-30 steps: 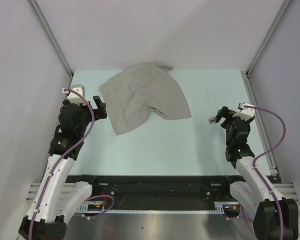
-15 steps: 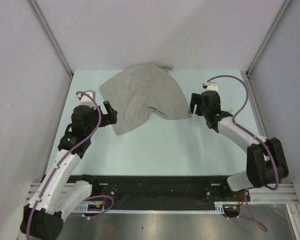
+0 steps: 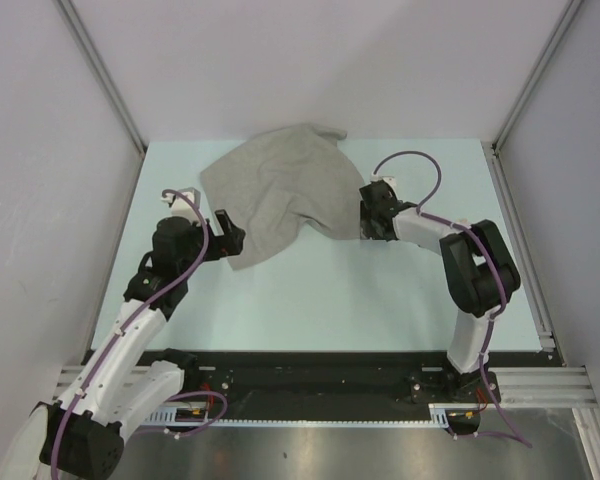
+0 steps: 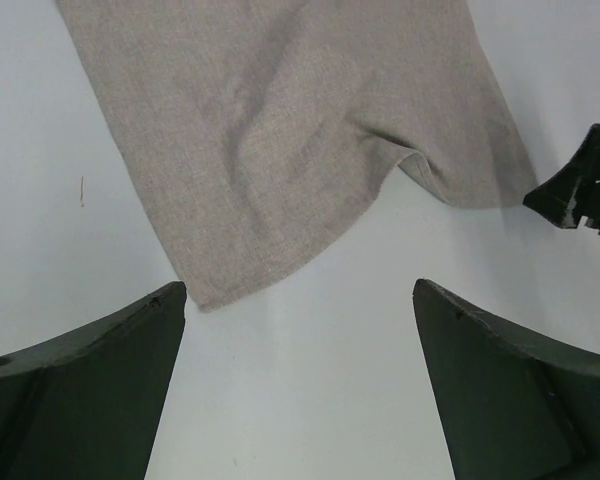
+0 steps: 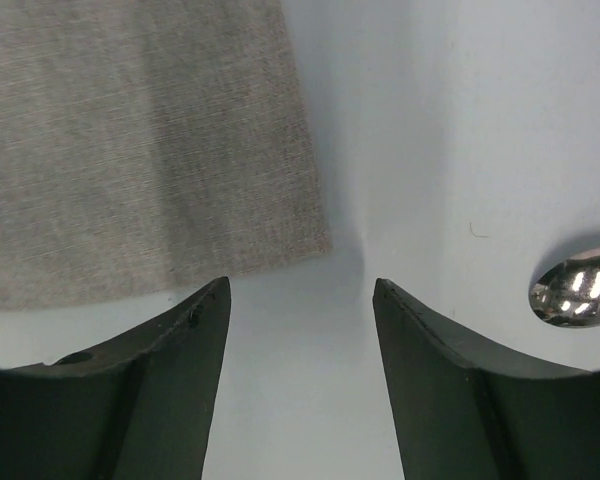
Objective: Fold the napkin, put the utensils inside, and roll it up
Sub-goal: Flatten the napkin out
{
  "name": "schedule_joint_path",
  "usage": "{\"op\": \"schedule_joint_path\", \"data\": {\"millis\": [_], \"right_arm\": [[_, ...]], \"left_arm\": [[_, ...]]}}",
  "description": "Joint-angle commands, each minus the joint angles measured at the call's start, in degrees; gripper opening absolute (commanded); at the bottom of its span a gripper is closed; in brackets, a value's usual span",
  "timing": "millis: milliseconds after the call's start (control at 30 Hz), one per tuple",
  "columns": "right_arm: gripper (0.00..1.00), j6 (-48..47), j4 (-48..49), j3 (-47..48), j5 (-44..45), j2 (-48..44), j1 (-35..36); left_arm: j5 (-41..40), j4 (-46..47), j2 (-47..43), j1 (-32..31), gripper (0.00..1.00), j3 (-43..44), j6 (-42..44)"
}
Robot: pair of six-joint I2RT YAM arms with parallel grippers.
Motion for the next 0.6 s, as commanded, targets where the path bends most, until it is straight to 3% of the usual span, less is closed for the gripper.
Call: {"op": "schedule_joint_path", "data": {"millis": [0,567], "right_arm": [[0.63,1.79,-3.09,3.38,4.2,3.16,-0.07],[0.48,4.34,1.57,3.56,-5.9,5.89,-4.65]], "left_arm": [[1.65,3.68,0.16,-0.32,1.0,0.03,-1.43],[4.81,4.82,-0.2,-0.23,1.0,-0.59,-2.04]]}}
